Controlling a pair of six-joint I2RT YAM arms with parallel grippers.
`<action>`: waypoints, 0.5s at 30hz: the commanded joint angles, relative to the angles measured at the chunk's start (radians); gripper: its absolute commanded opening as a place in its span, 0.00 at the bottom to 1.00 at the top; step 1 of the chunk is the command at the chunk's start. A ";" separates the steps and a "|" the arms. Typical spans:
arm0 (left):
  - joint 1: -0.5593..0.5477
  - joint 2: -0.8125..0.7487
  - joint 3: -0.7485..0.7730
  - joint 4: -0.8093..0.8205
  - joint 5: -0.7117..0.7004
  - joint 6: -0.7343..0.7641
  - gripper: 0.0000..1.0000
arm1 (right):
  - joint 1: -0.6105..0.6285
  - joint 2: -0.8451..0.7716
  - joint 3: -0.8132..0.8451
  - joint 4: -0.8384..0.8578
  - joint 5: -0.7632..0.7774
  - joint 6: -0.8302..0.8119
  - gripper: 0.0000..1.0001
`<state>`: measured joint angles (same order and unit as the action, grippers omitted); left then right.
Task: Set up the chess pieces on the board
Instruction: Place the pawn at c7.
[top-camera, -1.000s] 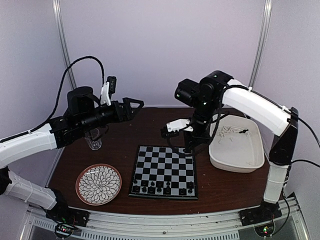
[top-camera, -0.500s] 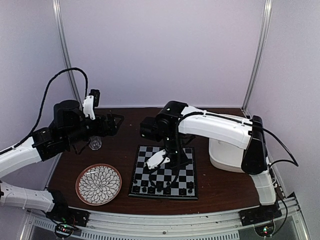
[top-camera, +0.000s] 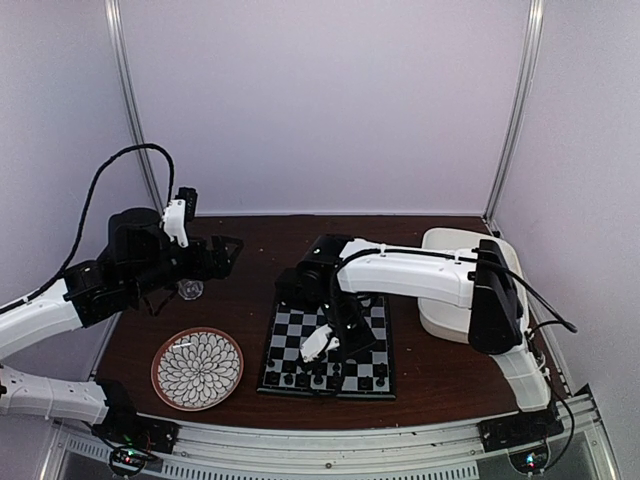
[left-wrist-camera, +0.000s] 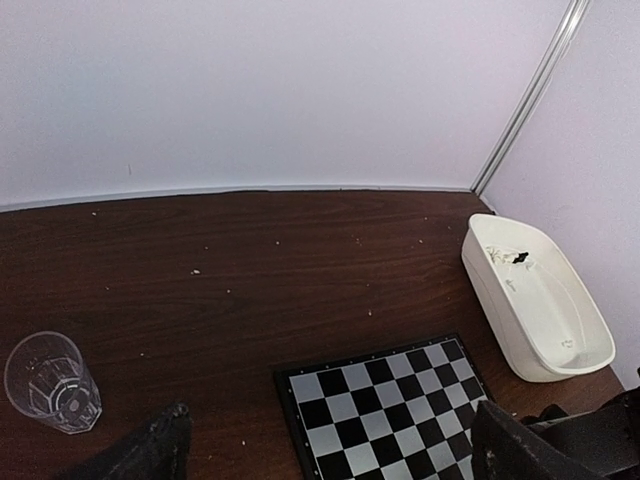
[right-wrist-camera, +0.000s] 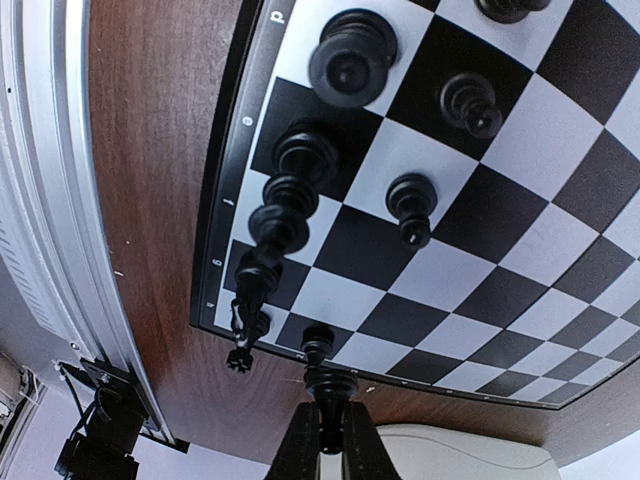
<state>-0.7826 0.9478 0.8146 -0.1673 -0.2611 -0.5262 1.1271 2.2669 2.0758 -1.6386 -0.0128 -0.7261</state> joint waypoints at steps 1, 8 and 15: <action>-0.003 -0.016 -0.018 0.011 -0.014 -0.027 0.98 | 0.002 0.033 0.002 -0.023 0.016 0.017 0.02; -0.003 -0.020 -0.020 0.006 -0.013 -0.032 0.97 | 0.013 0.063 0.050 -0.010 -0.011 0.029 0.03; -0.003 -0.023 -0.036 0.004 -0.007 -0.046 0.97 | 0.020 0.103 0.088 0.001 -0.037 0.037 0.03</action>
<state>-0.7826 0.9401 0.8017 -0.1848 -0.2626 -0.5568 1.1351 2.3383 2.1292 -1.6394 -0.0273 -0.7021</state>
